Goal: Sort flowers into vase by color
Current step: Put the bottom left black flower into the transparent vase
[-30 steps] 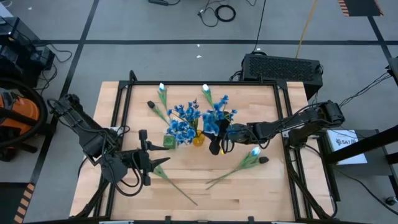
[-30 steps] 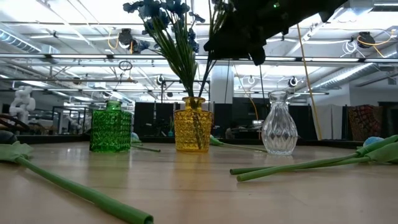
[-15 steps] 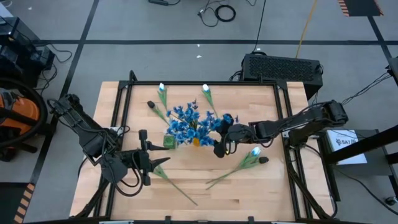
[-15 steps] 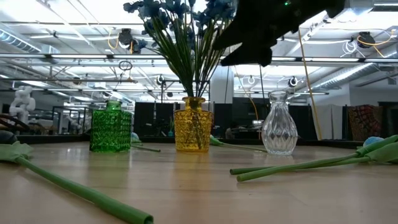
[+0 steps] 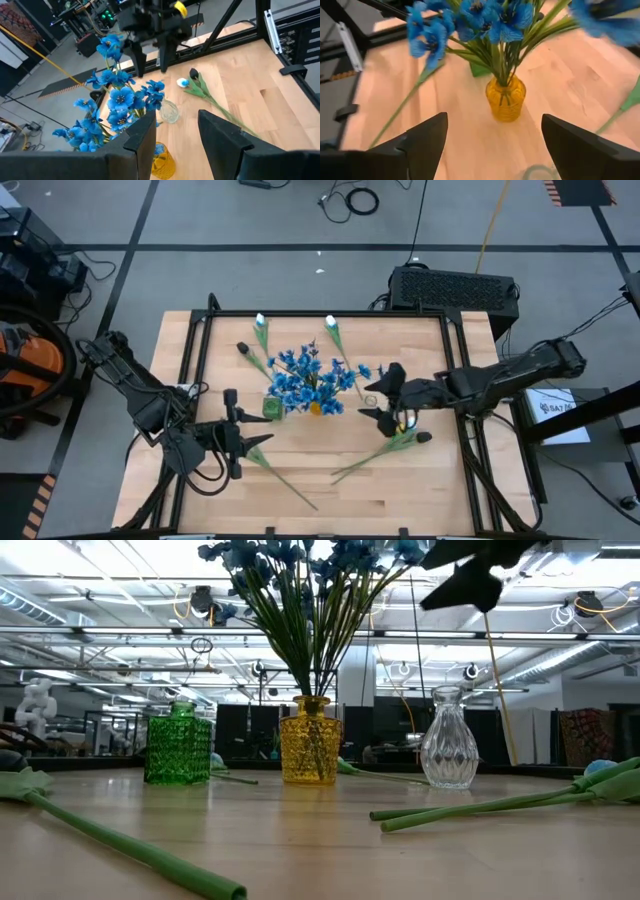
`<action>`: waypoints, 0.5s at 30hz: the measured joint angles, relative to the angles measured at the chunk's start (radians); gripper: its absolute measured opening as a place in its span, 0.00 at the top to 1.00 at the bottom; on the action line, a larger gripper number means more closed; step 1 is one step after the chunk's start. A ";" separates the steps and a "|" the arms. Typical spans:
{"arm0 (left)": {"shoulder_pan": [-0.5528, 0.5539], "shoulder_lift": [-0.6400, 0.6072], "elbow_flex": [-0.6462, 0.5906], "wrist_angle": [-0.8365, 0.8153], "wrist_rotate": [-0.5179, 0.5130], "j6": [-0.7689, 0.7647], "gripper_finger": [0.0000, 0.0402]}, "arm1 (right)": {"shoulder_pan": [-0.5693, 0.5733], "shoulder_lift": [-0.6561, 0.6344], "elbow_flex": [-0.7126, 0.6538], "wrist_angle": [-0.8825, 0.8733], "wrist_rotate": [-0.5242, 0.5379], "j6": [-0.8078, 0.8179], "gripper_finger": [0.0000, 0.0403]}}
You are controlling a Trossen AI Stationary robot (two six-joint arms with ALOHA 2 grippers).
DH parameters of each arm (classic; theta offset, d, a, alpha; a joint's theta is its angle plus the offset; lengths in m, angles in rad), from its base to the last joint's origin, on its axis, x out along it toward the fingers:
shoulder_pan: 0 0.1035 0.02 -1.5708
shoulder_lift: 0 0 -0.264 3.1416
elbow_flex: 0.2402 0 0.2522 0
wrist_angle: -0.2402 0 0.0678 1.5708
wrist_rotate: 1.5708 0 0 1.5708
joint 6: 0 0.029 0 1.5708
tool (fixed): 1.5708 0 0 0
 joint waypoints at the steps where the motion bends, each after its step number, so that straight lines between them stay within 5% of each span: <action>1: 0.000 0.000 0.000 0.000 0.002 -0.001 0.62 | 0.006 -0.015 0.000 -0.013 0.000 0.011 0.22; 15: -0.069 0.000 0.000 -0.212 0.029 -0.216 0.62 | 0.075 -0.043 0.000 -0.126 -0.002 0.050 0.22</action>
